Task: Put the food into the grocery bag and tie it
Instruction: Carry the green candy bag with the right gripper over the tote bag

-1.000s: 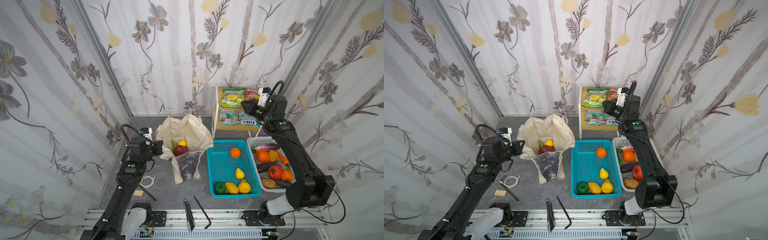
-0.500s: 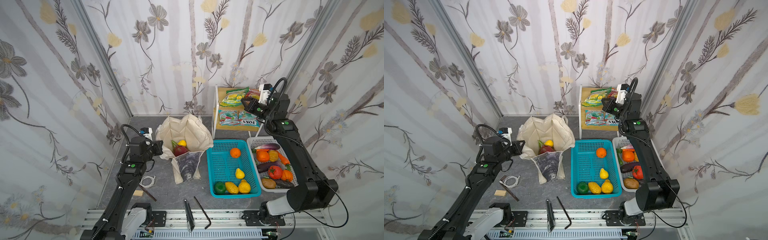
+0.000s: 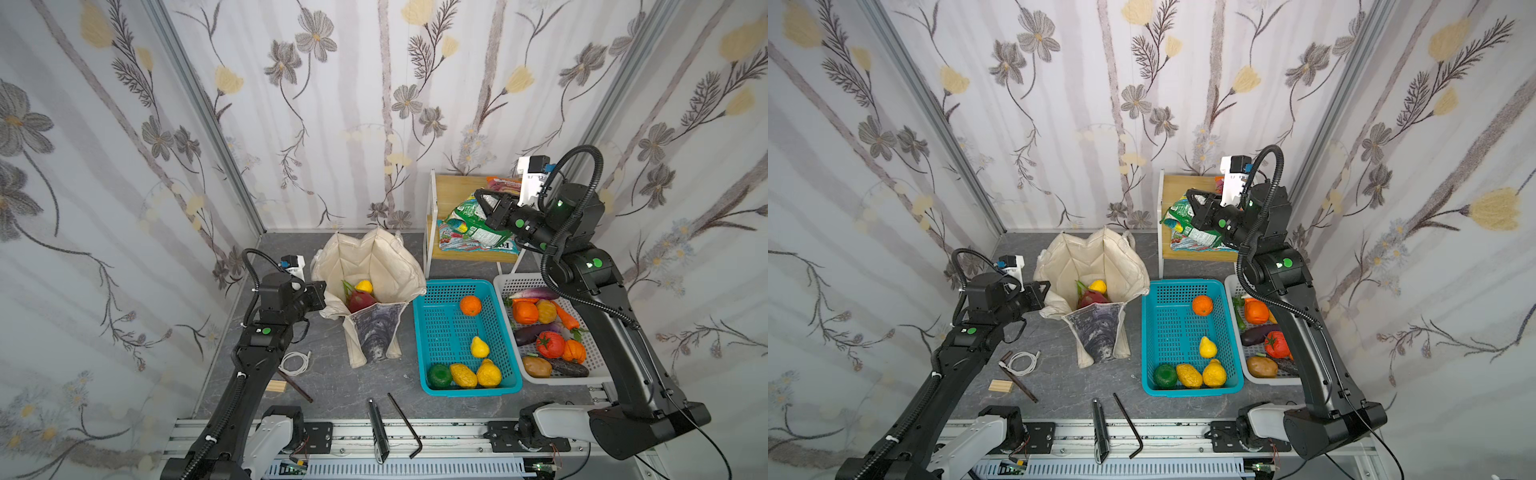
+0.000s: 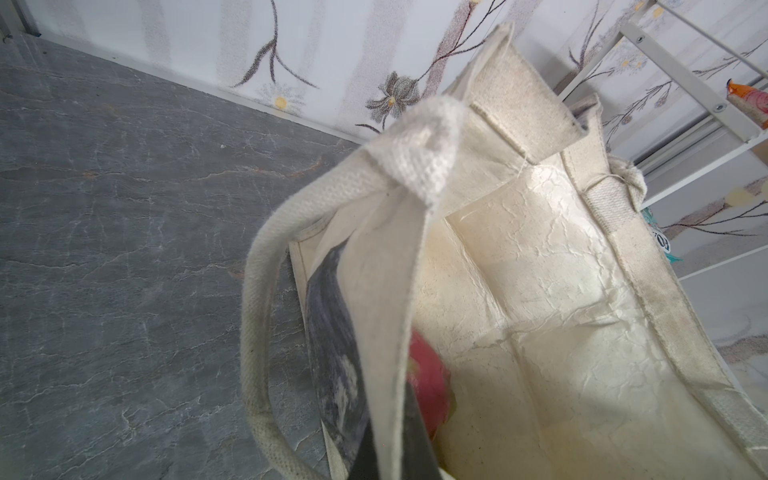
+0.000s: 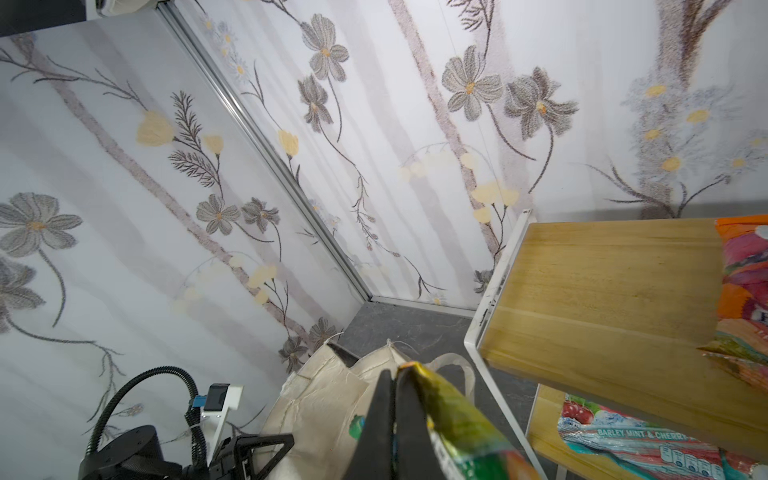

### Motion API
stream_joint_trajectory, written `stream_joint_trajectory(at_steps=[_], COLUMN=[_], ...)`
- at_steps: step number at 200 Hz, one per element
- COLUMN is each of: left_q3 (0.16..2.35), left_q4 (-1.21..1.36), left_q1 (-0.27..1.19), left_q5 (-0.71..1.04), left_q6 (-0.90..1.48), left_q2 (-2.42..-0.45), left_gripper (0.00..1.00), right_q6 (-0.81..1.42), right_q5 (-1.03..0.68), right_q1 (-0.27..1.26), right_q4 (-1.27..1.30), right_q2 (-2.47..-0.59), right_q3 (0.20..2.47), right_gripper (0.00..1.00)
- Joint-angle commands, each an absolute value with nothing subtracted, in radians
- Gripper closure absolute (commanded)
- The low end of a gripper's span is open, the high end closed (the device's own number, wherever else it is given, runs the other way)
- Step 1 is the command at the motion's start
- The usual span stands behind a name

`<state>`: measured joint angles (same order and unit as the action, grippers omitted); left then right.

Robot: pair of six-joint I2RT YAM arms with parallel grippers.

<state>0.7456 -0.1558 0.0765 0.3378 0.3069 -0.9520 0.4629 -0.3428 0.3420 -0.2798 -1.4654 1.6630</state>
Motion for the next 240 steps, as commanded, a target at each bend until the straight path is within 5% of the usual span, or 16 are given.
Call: stream_joint_trajectory(at_steps=[1, 91, 173, 240], left_q3=[0.746, 0.746, 0.742, 0.748], left_q4=[-0.115, -0.115, -0.115, -0.114], left_q1=[0.074, 0.075, 0.076, 0.076], left_q5=[0.348, 0.347, 0.323, 0.353], left_q6=[0.304, 0.308, 0.310, 0.322], left_q2=[-0.953, -0.962, -0.955, -0.977], left_gripper=[1.00, 1.00, 1.00, 1.00], right_q6=[0.452, 0.438, 0.452, 0.378], right_q5=[-0.330, -0.334, -0.392, -0.150], right_q1=[0.396, 0.764, 0.786, 0.807], right_q4=[-0.248, -0.221, -0.231, -0.227], right_q2=[-1.448, -1.747, -2.235, -2.197], right_q3=[1.641, 1.774, 2.142, 1.890], right_gripper=[1.00, 1.00, 1.00, 1.00])
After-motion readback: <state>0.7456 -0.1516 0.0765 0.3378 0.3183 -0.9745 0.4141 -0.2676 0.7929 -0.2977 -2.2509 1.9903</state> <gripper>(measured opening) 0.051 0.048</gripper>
